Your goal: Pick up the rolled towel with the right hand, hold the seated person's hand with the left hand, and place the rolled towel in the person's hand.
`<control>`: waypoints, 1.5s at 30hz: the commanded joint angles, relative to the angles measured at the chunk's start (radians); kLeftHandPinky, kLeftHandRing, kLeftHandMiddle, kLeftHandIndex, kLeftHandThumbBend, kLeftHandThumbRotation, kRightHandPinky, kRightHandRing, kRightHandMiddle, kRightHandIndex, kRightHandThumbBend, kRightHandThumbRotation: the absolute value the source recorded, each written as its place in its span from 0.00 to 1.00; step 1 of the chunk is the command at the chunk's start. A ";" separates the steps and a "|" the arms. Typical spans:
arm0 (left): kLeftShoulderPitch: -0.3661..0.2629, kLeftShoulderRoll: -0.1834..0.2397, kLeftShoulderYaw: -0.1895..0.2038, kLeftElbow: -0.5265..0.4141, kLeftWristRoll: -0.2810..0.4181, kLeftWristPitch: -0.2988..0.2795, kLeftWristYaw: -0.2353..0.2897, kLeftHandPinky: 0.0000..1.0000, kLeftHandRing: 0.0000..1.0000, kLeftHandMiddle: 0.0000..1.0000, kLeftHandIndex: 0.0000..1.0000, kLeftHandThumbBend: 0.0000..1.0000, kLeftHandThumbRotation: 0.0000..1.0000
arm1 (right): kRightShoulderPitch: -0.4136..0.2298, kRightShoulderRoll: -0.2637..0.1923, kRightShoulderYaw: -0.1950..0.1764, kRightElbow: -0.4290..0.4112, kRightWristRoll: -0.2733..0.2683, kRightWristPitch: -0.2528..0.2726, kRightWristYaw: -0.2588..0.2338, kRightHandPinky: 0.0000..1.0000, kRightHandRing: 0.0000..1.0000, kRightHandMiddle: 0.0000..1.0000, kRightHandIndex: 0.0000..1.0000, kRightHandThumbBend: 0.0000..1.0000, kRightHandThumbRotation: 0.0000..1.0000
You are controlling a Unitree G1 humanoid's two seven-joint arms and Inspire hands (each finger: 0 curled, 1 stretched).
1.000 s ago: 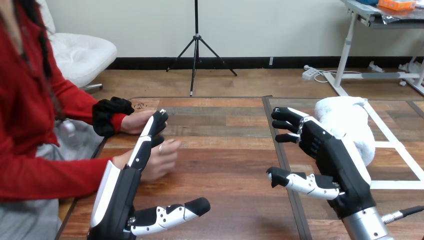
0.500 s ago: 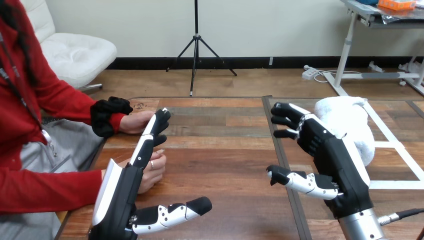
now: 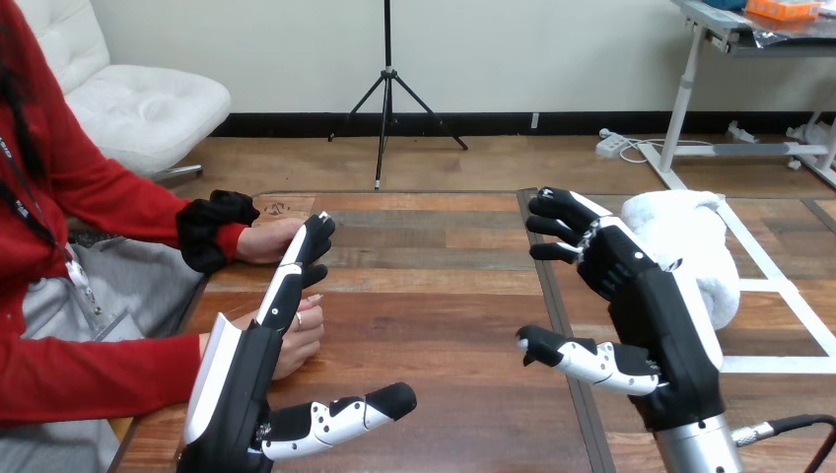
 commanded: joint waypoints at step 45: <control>-0.051 -0.005 0.007 -0.009 -0.023 0.033 -0.019 0.88 0.93 0.94 0.95 1.00 0.56 | -0.068 0.040 0.025 -0.027 -0.001 -0.038 -0.018 0.73 0.80 0.83 0.85 1.00 0.36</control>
